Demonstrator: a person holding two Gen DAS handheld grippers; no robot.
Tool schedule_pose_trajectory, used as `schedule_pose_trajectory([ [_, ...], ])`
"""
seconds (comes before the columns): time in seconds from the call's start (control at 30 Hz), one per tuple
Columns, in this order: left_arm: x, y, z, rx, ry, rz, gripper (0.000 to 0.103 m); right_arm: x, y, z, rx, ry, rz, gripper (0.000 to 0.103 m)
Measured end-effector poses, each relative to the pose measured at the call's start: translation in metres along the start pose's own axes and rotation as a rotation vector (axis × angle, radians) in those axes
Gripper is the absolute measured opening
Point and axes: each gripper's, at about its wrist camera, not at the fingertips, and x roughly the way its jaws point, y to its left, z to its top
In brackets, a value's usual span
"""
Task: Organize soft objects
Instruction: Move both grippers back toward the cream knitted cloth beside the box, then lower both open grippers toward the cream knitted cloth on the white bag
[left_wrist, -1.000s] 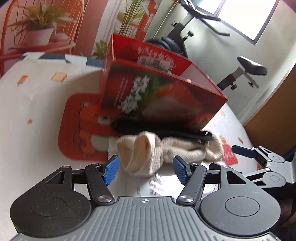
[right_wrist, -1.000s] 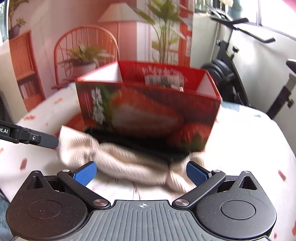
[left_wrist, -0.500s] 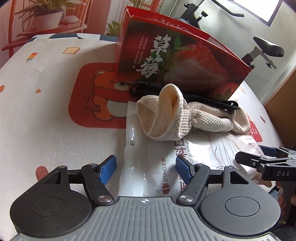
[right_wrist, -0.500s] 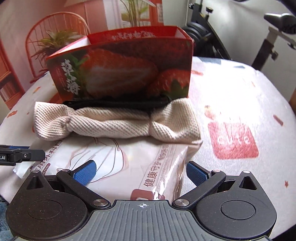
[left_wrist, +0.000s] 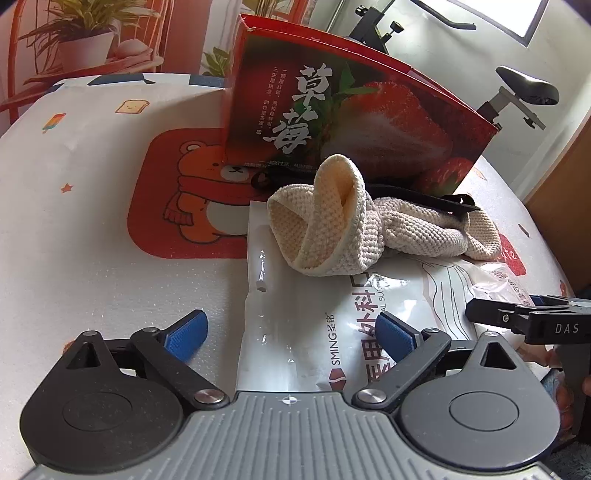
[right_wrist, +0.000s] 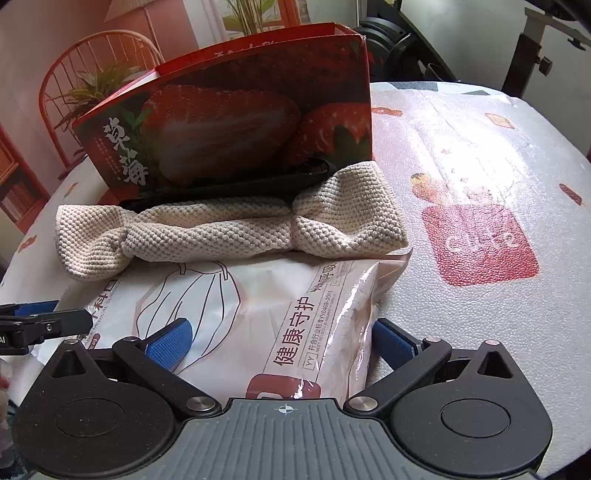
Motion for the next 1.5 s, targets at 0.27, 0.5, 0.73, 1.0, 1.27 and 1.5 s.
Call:
schedule_pose_trajectory([
  [0.27, 0.001, -0.001, -0.001, -0.01, -0.007, 0.003, 0.103, 0.001, -0.002, 0.0, 0.008, 0.008, 0.012, 0.103],
  [0.5, 0.004, -0.001, 0.003, -0.012, 0.018, 0.014, 0.103, 0.003, -0.002, 0.003, 0.01, 0.02, 0.016, 0.103],
  [0.73, 0.008, -0.003, 0.01, 0.017, 0.059, 0.019, 0.103, 0.003, -0.005, 0.005, 0.013, 0.036, 0.042, 0.103],
  [1.0, 0.003, 0.021, 0.025, -0.089, 0.111, -0.067, 0.084, 0.005, -0.006, 0.013, -0.001, 0.093, 0.058, 0.103],
  [1.27, 0.007, 0.015, 0.037, -0.009, 0.154, -0.096, 0.065, 0.001, -0.009, 0.015, -0.007, 0.124, 0.07, 0.102],
  [1.5, 0.024, 0.0, 0.047, 0.068, 0.181, -0.075, 0.067, 0.002, -0.013, 0.017, -0.024, 0.147, 0.094, 0.103],
])
